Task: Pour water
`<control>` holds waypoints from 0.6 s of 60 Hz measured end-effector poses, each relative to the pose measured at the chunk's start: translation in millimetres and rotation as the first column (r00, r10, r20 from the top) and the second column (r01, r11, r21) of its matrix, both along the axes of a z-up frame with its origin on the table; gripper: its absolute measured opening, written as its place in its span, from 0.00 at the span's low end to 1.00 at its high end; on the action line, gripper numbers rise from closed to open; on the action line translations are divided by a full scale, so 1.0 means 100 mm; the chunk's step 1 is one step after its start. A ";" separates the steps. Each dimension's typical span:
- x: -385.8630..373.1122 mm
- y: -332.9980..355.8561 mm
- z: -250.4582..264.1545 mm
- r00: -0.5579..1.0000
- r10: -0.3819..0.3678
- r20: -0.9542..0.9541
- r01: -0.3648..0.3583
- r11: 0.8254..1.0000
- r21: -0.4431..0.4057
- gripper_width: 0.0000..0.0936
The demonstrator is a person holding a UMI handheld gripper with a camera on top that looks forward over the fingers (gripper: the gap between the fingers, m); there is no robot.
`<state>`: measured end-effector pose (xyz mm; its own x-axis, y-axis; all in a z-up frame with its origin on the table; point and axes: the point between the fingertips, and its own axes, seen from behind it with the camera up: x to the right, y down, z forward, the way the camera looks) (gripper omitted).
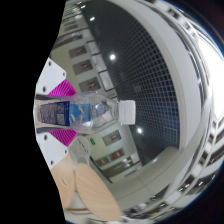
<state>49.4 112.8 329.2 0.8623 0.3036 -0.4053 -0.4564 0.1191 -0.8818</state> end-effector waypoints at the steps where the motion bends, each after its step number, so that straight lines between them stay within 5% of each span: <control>1: 0.10 0.03 -0.04 0.998 -0.030 0.051 0.030 1.000 0.002 0.39; 6: 0.68 0.34 -0.43 0.959 -0.154 0.239 0.169 0.985 -0.042 0.39; 12: 1.16 0.80 -1.31 0.913 -0.194 0.359 0.271 0.946 -0.179 0.39; 20: 1.40 1.01 -2.19 0.885 -0.094 0.457 0.236 0.936 -0.263 0.39; 34: 1.12 1.42 -2.65 0.866 0.037 0.499 0.175 0.912 -0.371 0.40; 36: 0.99 1.18 -2.61 0.854 0.026 0.520 0.183 0.920 -0.347 0.39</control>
